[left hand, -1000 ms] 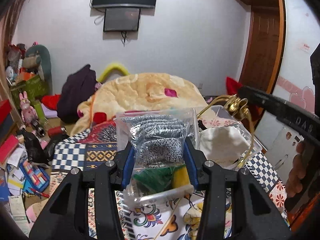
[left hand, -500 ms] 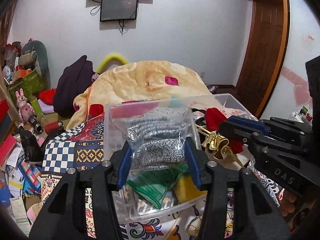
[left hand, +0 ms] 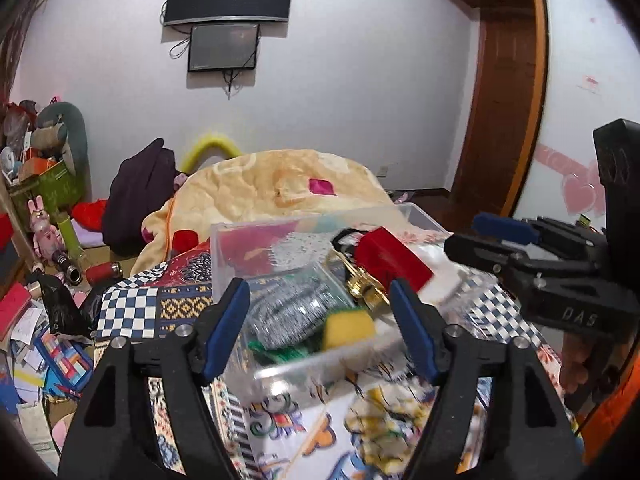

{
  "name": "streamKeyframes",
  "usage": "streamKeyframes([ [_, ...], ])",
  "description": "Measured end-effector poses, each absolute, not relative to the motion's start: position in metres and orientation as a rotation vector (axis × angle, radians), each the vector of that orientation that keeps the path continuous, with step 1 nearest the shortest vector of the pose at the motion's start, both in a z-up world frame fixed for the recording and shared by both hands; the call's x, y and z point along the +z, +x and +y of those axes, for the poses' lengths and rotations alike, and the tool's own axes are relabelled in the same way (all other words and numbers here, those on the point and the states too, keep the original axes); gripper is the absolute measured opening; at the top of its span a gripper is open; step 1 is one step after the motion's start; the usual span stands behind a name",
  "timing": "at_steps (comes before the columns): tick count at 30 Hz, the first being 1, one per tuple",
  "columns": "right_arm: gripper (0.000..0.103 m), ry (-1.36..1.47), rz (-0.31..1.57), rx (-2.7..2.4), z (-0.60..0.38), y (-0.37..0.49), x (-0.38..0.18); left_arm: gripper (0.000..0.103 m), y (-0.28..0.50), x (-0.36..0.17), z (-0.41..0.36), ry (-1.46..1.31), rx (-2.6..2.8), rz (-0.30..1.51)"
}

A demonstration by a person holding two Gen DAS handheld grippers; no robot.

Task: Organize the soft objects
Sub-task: 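Carry the mesh bag and red pouch into the clear box and release both, then grasp the yellow floral scrunchie with the left tool while the right tool grasps the beaded string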

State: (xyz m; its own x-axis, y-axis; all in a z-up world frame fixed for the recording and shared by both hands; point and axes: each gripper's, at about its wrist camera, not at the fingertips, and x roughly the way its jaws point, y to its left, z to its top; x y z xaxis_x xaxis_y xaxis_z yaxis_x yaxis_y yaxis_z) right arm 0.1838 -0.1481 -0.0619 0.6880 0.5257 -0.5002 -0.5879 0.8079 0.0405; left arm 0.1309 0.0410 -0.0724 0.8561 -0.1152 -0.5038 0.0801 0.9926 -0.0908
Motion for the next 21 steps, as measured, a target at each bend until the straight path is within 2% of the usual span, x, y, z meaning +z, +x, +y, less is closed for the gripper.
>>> streamKeyframes([
  [8,0.056,-0.144,0.519,0.603,-0.167,0.16,-0.08,0.077,0.098,-0.097,0.028,-0.057,-0.15,0.573],
  [18,0.055,-0.154,0.685,0.606,-0.157,0.167,-0.13,0.076,0.1,-0.152,0.022,-0.089,-0.161,0.733],
  [21,0.053,-0.149,0.72,0.597,-0.151,0.169,-0.14,0.07,0.103,-0.159,0.021,-0.085,-0.154,0.752],
])
